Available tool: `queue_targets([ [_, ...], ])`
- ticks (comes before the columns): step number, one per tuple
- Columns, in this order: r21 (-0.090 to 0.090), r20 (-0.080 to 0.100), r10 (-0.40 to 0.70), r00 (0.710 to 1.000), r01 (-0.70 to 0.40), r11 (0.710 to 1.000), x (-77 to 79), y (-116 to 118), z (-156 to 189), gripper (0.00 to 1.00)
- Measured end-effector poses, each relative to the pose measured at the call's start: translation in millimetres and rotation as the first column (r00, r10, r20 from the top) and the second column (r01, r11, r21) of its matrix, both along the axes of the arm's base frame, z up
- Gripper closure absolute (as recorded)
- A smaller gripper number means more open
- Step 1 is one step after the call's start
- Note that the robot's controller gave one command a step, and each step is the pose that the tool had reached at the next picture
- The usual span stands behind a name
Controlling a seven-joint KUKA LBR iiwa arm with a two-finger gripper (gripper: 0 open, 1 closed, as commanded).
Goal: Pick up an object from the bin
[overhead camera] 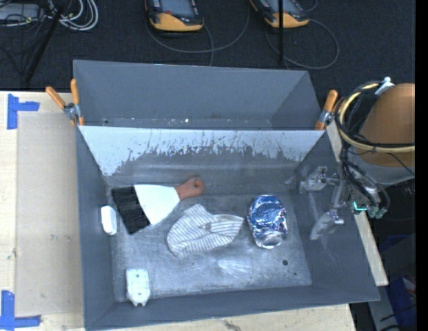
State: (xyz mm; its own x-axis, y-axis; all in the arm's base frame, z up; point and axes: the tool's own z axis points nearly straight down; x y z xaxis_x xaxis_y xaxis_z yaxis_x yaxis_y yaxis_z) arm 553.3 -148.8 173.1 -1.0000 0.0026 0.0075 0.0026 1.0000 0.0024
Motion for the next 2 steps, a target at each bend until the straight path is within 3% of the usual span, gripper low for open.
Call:
queue_targets([
  [1,-0.002,0.007,0.004,1.000,-0.004,1.000,1.9,0.4,3.9,0.00],
  [2,-0.006,0.014,0.266,0.964,-0.266,0.964,6.0,14.8,-41.5,0.00],
])
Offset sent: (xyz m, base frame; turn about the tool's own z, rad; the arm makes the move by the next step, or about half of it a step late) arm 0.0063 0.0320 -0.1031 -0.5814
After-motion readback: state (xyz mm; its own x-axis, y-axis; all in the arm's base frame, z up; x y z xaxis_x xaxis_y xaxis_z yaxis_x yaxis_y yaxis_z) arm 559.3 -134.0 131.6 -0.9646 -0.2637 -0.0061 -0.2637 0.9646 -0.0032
